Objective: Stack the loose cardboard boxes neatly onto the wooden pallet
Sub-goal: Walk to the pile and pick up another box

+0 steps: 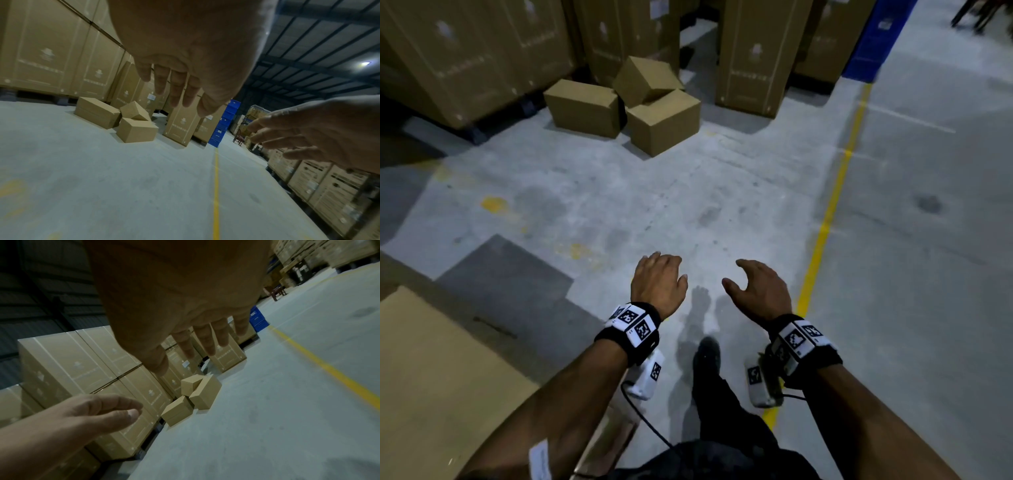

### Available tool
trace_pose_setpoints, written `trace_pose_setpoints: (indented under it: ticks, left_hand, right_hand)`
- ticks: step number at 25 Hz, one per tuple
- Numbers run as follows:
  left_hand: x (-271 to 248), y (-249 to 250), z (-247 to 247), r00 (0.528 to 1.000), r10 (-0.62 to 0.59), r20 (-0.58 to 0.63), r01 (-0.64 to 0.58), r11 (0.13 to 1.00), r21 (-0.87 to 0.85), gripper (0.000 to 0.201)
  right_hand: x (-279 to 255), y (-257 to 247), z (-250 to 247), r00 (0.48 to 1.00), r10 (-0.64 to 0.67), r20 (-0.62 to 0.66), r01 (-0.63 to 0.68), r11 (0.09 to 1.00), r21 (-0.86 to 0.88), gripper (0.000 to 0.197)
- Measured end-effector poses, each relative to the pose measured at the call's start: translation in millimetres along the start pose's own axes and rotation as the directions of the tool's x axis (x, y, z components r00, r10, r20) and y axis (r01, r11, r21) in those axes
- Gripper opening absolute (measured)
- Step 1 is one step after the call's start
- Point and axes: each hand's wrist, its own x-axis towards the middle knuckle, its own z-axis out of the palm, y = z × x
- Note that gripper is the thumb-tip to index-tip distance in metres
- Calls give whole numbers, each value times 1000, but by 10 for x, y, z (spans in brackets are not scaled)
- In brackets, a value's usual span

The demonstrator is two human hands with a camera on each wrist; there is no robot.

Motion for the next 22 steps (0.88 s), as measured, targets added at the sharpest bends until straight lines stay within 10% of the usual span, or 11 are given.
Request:
trace_pose_setpoints:
  ticks: [11,22]
  left_hand:
    - [3082,-970,-788,957,-263,-122,259,965,-49,46]
    - [6023,-2671,-1101,930,-358,-83,350,932,-98,44]
  right_hand:
    - [3721,-1070,-479,953,-267,140,273,962,-22,56]
    - [7041,-2331,-166,939,-253,235,271,961,-50,57]
